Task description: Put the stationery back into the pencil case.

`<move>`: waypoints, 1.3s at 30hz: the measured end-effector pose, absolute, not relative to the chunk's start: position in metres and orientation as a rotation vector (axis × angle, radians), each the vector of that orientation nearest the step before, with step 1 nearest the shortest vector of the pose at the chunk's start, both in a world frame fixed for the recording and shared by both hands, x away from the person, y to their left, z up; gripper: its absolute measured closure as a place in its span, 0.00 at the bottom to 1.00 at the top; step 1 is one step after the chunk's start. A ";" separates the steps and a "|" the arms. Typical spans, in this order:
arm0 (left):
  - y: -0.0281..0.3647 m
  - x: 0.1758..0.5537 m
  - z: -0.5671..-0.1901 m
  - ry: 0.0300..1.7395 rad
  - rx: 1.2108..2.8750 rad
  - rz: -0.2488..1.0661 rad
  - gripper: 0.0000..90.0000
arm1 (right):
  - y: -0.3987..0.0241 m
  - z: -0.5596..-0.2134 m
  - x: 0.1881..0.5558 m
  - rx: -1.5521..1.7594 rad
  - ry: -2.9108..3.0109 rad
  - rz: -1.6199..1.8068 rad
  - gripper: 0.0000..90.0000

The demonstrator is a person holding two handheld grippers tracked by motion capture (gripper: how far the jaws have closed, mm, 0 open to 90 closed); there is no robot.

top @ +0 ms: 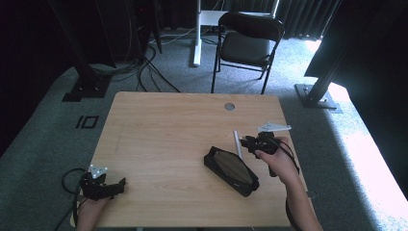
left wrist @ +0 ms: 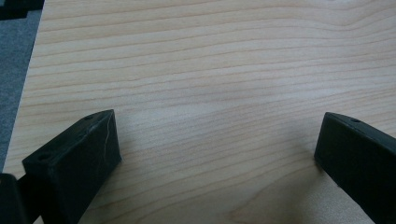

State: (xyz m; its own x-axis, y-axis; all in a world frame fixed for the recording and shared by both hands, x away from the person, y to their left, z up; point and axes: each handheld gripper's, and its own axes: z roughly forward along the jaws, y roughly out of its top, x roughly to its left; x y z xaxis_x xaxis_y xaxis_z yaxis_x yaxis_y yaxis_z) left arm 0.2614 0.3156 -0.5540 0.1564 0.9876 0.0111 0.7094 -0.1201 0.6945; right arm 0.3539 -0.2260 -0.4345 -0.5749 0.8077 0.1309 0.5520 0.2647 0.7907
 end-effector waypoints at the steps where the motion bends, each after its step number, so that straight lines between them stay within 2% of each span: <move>1: 0.316 0.261 -0.554 1.609 1.893 0.662 0.00 | -0.224 -0.433 0.352 1.241 2.246 1.219 0.76; 19: 0.316 0.261 -0.554 1.609 1.892 0.662 0.00 | -0.200 -0.427 0.328 1.062 2.434 1.272 0.76; 39: 0.316 0.261 -0.554 1.609 1.893 0.662 0.00 | -0.182 -0.460 0.336 1.067 2.583 1.089 0.76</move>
